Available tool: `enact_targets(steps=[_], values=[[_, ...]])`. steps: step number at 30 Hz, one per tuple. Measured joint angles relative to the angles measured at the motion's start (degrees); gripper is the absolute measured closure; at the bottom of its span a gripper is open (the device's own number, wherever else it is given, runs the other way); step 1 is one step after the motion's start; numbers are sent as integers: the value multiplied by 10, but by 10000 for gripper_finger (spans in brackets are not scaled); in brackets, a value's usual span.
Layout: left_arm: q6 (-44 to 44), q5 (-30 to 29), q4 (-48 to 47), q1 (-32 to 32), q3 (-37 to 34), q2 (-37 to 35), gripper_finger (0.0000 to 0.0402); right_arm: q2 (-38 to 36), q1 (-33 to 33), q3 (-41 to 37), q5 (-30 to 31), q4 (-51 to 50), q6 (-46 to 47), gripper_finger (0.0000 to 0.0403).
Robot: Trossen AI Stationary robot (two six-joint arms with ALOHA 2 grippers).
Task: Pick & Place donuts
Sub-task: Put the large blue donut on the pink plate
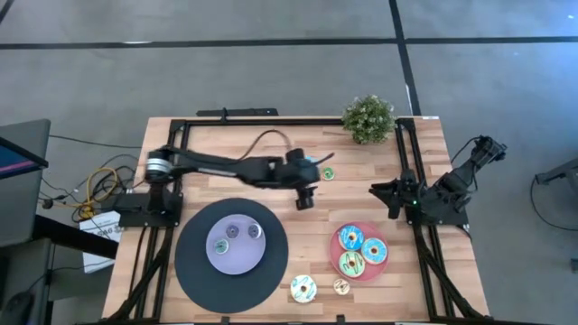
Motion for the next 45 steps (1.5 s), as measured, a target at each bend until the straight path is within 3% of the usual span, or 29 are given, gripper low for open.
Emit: enact_targets(steps=[5, 11, 14, 18, 30, 35, 43, 45], values=[[26, 29, -115, 33, 128, 92, 171, 1, 0, 0, 0, -2, 0, 290], [17, 98, -186, 75, 215, 170, 134, 1, 0, 0, 0, -5, 0, 290], [17, 97, -201, 90, 226, 188, 114, 1, 0, 0, 0, -14, 0, 290], [22, 47, -224, 102, 225, 204, 99, 1, 0, 0, -1, -18, 0, 290], [23, 71, -232, 113, 227, 248, 103, 1, 0, 0, -1, -18, 0, 290], [18, 64, -239, 110, 232, 249, 169, 1, 0, 0, -1, -18, 0, 290], [4, 66, -247, 109, 233, 251, 358, 1, 0, 0, 0, -18, 0, 290], [-14, 62, -257, 109, 242, 251, 386, 1, 0, 0, 0, -18, 0, 290]])
